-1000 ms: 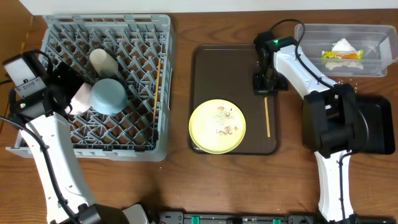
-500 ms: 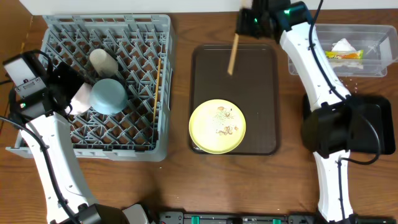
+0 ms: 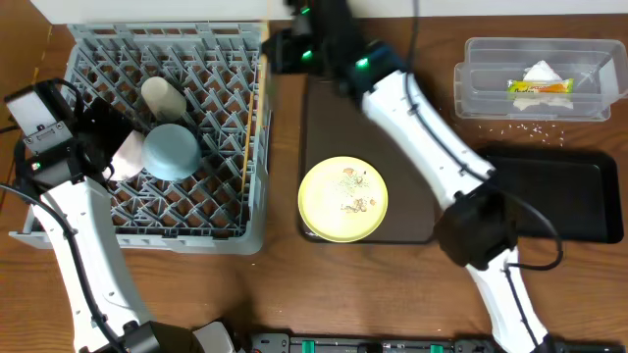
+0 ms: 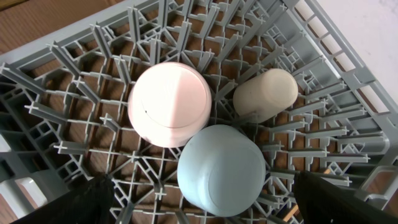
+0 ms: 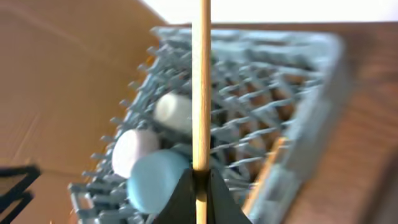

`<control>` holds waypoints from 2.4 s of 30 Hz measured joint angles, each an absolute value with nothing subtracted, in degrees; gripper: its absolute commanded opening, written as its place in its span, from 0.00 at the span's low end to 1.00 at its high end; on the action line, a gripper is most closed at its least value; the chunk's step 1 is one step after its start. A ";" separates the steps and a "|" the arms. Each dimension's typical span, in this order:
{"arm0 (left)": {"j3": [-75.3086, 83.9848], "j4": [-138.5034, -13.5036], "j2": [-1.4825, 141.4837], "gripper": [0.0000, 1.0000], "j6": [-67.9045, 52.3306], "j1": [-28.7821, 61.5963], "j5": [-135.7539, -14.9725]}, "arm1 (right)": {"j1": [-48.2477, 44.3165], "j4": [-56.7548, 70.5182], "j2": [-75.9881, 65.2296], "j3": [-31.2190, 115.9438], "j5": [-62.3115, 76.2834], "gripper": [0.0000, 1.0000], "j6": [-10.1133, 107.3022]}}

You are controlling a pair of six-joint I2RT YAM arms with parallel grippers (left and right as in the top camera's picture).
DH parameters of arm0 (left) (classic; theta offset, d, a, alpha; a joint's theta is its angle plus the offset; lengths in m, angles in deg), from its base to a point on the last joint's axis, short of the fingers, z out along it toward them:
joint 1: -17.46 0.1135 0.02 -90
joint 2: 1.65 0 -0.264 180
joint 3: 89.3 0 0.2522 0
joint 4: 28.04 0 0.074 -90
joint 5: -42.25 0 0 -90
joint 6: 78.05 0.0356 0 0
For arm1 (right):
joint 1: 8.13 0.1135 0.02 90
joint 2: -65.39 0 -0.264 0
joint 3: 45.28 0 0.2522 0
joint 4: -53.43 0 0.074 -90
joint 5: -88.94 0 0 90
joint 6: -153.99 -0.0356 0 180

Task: Sort waste into correct bins and load items into the dishwasher
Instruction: 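Carry the second chopstick left and place it into the rack, then move the right gripper to the yellow plate rim and grasp it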

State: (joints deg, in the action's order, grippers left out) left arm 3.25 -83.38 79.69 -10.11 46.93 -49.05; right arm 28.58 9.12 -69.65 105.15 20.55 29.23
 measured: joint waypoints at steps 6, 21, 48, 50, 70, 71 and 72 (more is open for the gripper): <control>3.25 -83.38 79.69 0.94 -10.11 46.93 -49.05 | 32.60 10.32 -70.13 105.15 17.97 0.01 28.99; 3.25 -83.38 79.69 0.94 -10.11 46.93 -49.05 | 32.91 10.46 -76.36 104.49 16.15 0.40 27.85; 3.25 -83.40 79.69 0.94 -10.11 46.93 -49.05 | 14.77 -30.02 -66.39 104.47 16.90 0.92 50.34; 3.25 -83.38 79.69 0.94 -10.11 46.93 -49.05 | 14.96 -34.05 -66.39 104.47 16.88 0.84 53.71; 3.25 -83.38 79.69 0.94 -10.11 46.93 -49.05 | 20.49 -30.50 -66.39 83.36 3.63 0.30 60.81; 3.25 -83.38 79.69 0.94 -10.11 46.93 -49.05 | 20.65 -30.09 -66.39 82.33 3.98 0.28 60.83; 3.25 -83.38 79.69 0.94 -10.11 46.93 -49.05 | 20.80 -29.74 -66.39 81.34 4.68 0.27 60.97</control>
